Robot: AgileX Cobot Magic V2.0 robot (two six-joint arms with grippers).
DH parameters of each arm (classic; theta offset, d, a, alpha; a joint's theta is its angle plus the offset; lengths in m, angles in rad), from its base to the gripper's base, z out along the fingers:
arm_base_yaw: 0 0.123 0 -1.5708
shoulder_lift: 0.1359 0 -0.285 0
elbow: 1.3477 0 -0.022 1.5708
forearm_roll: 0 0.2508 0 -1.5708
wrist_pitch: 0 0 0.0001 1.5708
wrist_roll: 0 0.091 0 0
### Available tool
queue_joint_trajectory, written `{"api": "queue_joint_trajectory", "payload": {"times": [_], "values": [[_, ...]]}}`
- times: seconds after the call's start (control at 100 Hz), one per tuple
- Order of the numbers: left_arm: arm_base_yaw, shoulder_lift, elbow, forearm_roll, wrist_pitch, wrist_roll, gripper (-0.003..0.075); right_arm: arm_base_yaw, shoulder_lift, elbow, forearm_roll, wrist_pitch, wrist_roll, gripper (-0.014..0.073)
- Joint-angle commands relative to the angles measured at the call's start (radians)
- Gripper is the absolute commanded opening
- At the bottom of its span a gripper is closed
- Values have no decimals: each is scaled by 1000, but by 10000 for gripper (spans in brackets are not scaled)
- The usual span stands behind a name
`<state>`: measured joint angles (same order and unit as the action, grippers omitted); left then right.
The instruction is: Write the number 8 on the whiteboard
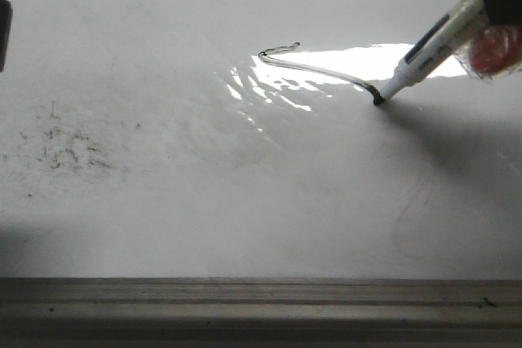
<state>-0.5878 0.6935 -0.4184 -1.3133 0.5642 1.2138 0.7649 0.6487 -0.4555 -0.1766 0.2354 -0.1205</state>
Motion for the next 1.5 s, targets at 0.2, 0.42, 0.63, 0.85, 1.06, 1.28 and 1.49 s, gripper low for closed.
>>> {"api": "queue_joint_trajectory", "payload": {"times": [0.2,0.42,0.63,0.85,1.06,1.28,1.49], "values": [[-2,-1,-29,-39,-3,-1,-20,-13,112,-12,-9,-50,-9,-63],[-2,-1,-29,-39,-3,-1,-20,-13,158,-12,-9,-147,-9,-63],[-2,-1,-29,-39,-3,-1,-20,-13,167,-14,-27,-161,-9,-63],[-2,-1,-29,-39,-3,-1,-20,-13,167,-14,-32,-171,-9,-63],[-2,-1,-29,-39,-3,-1,-20,-13,167,-14,-43,-174,-9,-63],[-2,-1,-29,-39,-3,-1,-20,-13,167,-35,-60,-167,-9,-63],[-2,-1,-29,-39,-3,-1,-20,-25,167,-72,-78,-145,-9,-63]]}}
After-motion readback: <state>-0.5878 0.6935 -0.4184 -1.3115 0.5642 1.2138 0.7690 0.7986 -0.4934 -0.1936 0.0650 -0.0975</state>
